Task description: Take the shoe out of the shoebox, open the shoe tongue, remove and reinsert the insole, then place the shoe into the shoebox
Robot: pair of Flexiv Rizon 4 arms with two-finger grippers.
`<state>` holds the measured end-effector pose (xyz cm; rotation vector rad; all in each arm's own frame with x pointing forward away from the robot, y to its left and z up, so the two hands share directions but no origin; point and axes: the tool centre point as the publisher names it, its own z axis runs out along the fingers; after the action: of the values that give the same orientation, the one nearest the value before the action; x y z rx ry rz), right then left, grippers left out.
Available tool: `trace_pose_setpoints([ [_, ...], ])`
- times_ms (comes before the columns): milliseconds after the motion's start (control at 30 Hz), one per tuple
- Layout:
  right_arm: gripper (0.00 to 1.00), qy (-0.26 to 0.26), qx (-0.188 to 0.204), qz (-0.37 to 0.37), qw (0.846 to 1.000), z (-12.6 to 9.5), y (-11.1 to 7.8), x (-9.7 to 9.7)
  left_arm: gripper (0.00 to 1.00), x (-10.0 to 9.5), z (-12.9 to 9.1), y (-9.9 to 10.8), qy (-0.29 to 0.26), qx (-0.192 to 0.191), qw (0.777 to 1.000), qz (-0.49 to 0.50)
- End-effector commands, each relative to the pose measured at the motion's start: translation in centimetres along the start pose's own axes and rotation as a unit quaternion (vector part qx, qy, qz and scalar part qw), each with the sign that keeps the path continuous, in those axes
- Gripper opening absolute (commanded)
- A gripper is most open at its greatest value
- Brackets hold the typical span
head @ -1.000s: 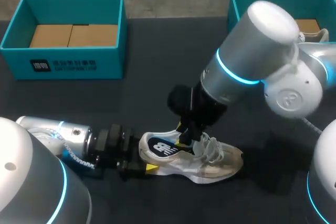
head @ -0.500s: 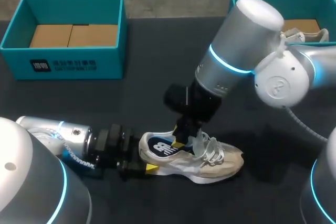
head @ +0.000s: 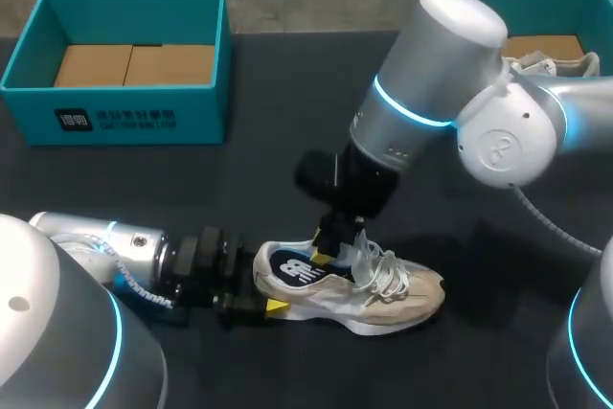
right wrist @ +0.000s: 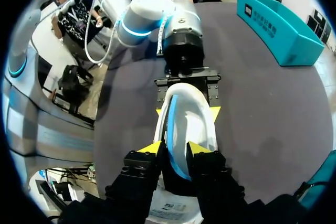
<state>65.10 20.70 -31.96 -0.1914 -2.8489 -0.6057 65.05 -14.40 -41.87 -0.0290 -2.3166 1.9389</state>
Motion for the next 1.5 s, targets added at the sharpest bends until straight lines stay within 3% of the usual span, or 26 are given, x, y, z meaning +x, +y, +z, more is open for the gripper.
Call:
trace_pose_setpoints([
  [33,0.16,0.001,0.002,0.001,1.0,-0.1,0.0,-0.2,0.0,-0.1,-0.1,0.3,0.001,-0.001,1.0,-0.001],
  [167,0.0,0.005,0.004,0.002,1.0,-0.1,-0.1,-0.4,0.0,-0.1,-0.1,0.3,0.001,-0.001,1.0,-0.001],
  [533,0.0,0.0,0.01,0.0,1.0,-2.2,0.1,-0.2,0.0,-0.1,-0.1,0.3,0.001,-0.001,1.0,-0.001],
  [800,0.0,-0.011,0.003,0.0,1.0,-4.9,0.1,0.3,0.0,-0.1,-0.1,0.3,0.001,-0.001,1.0,-0.001],
  [1033,0.0,-0.031,0.023,0.018,0.999,-7.4,1.1,0.7,0.0,-0.1,-0.1,0.3,0.001,-0.001,1.0,-0.001],
  [1500,0.0,-0.031,0.023,0.018,0.999,-7.4,1.1,0.7,0.0,-0.1,-0.1,0.3,0.001,-0.001,1.0,-0.001],
])
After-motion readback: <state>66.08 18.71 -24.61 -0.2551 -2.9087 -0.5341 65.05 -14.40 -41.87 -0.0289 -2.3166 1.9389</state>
